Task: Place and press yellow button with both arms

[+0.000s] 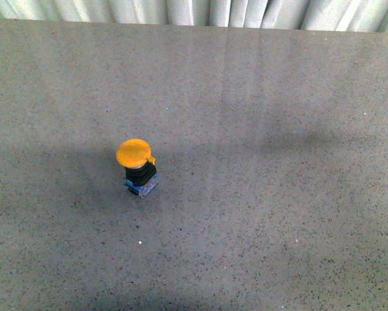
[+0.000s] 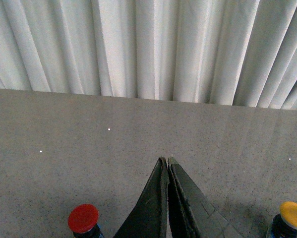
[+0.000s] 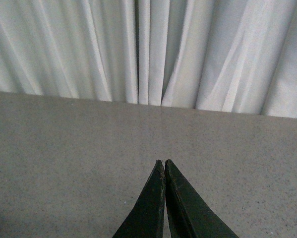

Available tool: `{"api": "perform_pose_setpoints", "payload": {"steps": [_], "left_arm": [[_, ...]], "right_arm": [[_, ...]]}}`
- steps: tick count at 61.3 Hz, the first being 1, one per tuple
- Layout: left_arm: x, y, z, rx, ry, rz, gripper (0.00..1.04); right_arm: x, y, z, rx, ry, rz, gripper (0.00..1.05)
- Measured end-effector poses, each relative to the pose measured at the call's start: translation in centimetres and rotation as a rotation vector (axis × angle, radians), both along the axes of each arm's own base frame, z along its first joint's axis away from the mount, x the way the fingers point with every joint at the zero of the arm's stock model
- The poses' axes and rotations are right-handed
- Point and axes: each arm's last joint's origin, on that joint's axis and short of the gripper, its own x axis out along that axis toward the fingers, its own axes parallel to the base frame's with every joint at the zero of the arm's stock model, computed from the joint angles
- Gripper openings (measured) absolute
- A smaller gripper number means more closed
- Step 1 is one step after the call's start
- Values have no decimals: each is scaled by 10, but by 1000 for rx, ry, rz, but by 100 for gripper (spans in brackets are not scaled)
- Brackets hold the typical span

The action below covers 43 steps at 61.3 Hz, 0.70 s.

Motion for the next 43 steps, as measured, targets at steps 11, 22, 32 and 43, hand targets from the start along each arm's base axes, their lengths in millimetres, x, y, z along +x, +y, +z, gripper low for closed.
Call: {"api": "perform_pose_setpoints", "payload": {"steps": [11, 22, 32, 43], "left_arm": [[0, 0, 0, 0, 0, 0, 1], [0, 0, 0, 0, 0, 0, 1], [0, 0, 0, 0, 0, 0, 1], [0, 0, 0, 0, 0, 0, 1]], "right_arm": [[-18, -7, -5, 0, 3, 0, 1], [-31, -18, -10, 1, 7, 13, 1], [-43, -21, -21, 1, 13, 0, 1], [-52, -21, -15, 1, -9, -3, 1]]}}
